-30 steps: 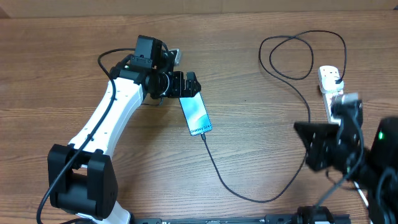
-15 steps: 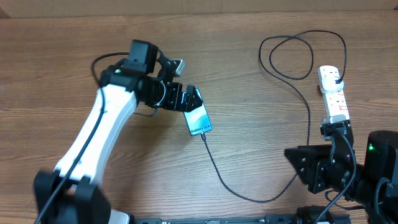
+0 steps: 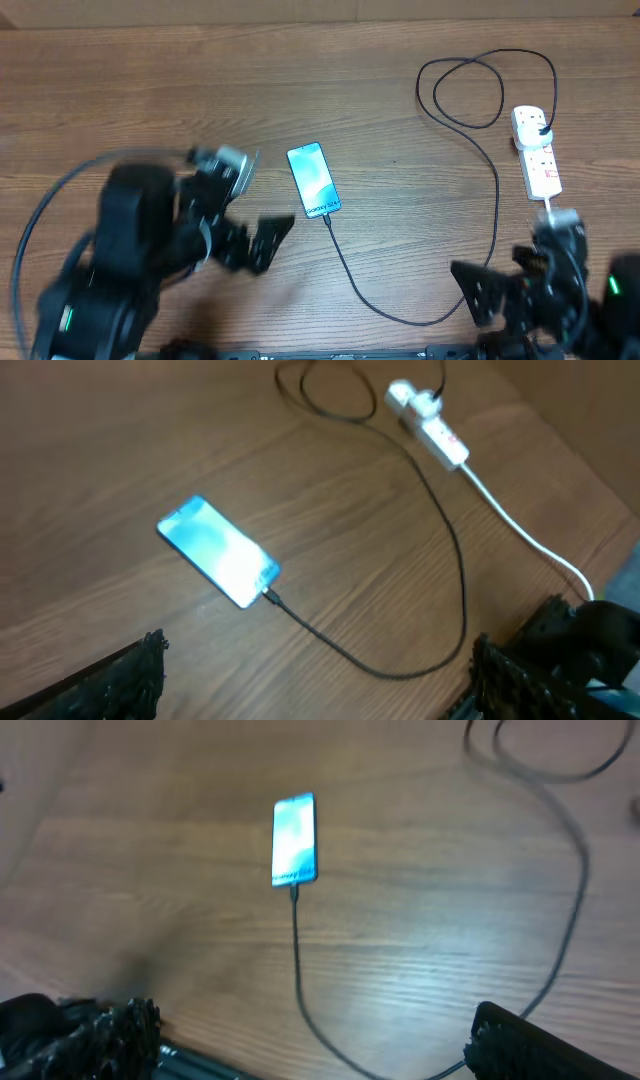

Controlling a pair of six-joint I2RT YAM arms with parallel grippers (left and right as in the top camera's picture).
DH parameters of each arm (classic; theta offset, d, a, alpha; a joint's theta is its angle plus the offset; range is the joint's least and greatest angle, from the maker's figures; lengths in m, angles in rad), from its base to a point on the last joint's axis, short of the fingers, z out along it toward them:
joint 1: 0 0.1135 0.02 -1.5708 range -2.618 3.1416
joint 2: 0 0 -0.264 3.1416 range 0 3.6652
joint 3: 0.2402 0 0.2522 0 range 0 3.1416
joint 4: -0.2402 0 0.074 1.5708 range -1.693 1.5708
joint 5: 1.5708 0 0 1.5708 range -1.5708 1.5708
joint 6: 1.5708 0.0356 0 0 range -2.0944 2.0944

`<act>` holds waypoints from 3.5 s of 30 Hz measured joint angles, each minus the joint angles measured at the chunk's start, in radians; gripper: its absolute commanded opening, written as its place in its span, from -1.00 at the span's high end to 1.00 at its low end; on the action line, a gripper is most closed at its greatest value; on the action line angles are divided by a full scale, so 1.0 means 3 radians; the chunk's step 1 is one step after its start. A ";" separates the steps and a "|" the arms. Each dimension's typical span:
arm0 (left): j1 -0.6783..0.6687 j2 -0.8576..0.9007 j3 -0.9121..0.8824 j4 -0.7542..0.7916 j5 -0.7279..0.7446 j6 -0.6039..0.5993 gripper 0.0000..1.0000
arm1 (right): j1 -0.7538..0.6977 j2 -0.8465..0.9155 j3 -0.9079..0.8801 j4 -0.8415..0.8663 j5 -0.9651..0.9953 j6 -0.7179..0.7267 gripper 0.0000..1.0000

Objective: Plug charger to phone and switch on socket

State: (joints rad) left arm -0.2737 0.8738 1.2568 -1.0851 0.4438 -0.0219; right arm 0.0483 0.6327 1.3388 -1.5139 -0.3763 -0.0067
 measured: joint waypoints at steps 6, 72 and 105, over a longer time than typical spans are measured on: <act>0.0000 -0.0882 -0.0656 0.0200 -0.0161 -0.0070 -1.00 | 0.0000 -0.0591 0.0005 0.0034 0.0118 -0.0001 -1.00; 0.1242 -0.2857 -0.3953 0.4000 -0.1280 -0.0825 -0.99 | 0.0000 -0.0647 0.0006 -0.0018 0.0221 0.0023 -1.00; 0.1242 -0.2864 -0.4162 0.3363 -0.1447 -0.0877 -0.99 | 0.0001 -0.0647 0.0006 -0.0018 0.0220 0.0023 -0.99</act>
State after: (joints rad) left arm 0.0990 0.0147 0.0082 -0.0761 0.0097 -0.2852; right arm 0.0486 0.4385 1.3407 -1.5192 -0.3103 0.0002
